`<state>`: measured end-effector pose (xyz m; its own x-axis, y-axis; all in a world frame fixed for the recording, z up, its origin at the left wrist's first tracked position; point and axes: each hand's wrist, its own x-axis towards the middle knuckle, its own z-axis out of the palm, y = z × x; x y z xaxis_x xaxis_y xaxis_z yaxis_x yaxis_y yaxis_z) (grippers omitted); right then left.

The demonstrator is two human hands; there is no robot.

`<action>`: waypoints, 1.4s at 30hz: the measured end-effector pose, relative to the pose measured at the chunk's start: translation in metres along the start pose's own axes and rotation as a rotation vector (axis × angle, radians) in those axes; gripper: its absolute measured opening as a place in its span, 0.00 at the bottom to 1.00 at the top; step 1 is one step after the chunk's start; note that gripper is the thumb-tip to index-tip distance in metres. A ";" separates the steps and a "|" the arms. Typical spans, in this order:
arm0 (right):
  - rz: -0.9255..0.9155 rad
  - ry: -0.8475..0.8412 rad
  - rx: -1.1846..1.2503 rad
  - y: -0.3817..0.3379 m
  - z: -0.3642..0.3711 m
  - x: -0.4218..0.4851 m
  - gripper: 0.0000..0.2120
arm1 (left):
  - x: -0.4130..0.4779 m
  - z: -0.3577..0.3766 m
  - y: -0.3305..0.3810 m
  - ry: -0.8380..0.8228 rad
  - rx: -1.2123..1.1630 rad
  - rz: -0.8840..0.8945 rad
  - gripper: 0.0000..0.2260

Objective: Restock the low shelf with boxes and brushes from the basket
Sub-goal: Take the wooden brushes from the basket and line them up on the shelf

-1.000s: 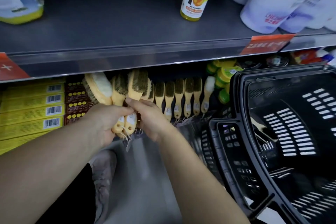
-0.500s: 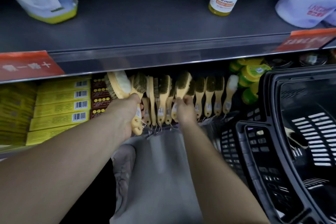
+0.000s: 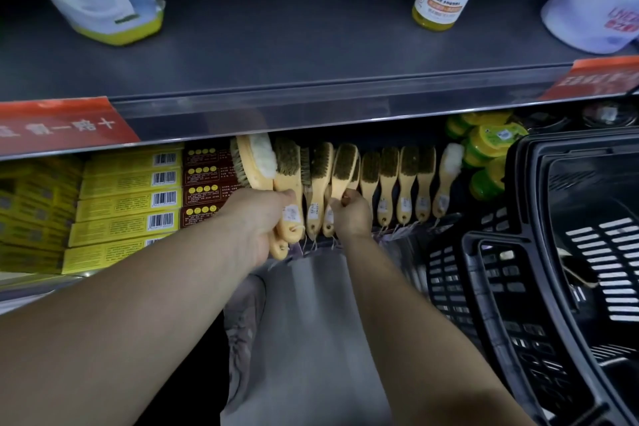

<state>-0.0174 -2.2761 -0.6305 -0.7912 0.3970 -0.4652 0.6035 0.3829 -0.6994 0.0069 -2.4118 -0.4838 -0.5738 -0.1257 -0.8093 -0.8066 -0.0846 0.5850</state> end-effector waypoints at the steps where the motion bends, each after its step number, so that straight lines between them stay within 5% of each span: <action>1: -0.002 0.010 0.005 -0.001 -0.001 0.000 0.10 | 0.001 0.000 -0.001 -0.004 0.004 0.008 0.07; 8: -0.051 0.134 0.223 -0.016 -0.024 -0.031 0.10 | 0.002 0.004 -0.003 0.000 -0.002 0.042 0.07; 13: -0.023 -0.338 0.659 -0.032 -0.042 -0.086 0.13 | 0.008 0.020 -0.010 -0.049 0.077 0.087 0.05; 18: 0.085 -0.363 0.849 -0.016 -0.063 -0.091 0.05 | 0.015 0.050 -0.022 -0.173 0.198 0.121 0.14; 23: 0.059 -0.360 0.994 -0.006 -0.074 -0.077 0.12 | 0.030 0.068 -0.015 -0.232 0.208 0.114 0.12; 30: 0.027 0.068 0.575 0.008 -0.053 -0.027 0.13 | 0.061 0.037 -0.001 -0.235 -0.052 0.045 0.12; 34: -0.017 0.067 0.243 0.025 -0.030 -0.005 0.16 | 0.067 0.023 -0.004 -0.344 -0.112 0.016 0.15; 42: -0.158 0.052 0.124 0.036 -0.027 -0.003 0.10 | 0.076 0.033 -0.011 -0.404 0.069 0.194 0.12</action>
<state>0.0093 -2.2410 -0.6397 -0.8670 0.3839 -0.3177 0.4526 0.3398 -0.8244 -0.0325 -2.3875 -0.5535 -0.7135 0.2641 -0.6490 -0.6786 -0.0299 0.7339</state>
